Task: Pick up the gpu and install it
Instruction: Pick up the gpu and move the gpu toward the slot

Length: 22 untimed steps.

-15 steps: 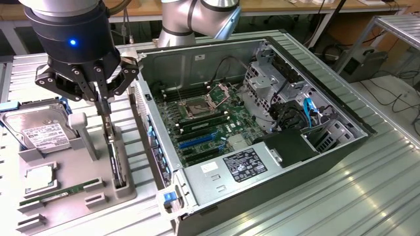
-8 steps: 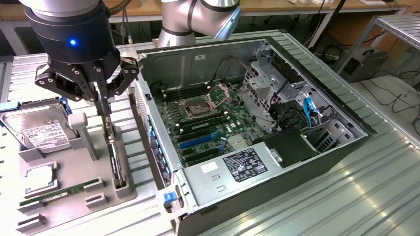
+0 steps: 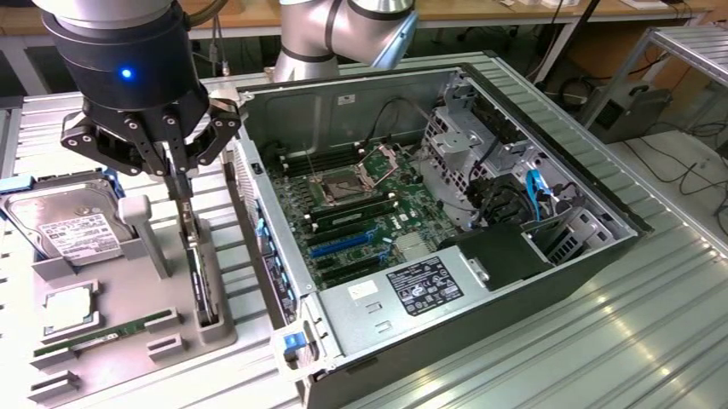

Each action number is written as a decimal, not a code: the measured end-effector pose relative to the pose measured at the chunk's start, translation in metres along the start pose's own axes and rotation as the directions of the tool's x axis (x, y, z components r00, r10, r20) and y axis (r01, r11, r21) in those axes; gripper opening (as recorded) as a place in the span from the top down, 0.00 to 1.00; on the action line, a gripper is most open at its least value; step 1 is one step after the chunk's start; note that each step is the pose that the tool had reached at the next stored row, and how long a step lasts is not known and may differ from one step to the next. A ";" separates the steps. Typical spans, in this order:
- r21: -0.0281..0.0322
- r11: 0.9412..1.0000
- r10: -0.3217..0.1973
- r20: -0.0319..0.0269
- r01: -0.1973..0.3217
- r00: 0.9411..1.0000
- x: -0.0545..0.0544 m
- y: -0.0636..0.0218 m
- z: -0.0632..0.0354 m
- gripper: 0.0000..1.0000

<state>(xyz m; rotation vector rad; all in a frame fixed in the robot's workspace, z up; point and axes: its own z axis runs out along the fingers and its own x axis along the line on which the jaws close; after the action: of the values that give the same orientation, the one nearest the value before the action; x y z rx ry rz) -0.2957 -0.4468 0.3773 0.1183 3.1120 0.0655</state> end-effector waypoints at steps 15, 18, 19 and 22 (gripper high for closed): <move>0.000 1.000 0.006 0.001 -0.006 1.000 0.008 -0.0046 0.0251 0.63; 0.000 1.000 0.006 0.001 -0.006 1.000 0.008 -0.0065 0.0324 0.63; 0.000 1.000 0.006 0.001 -0.006 1.000 0.008 -0.0070 0.0345 0.63; 0.000 1.000 0.007 0.001 -0.007 1.000 0.008 -0.0090 0.0405 0.63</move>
<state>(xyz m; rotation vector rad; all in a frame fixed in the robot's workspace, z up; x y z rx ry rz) -0.3034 -0.4534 0.3362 0.1296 3.1106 0.0655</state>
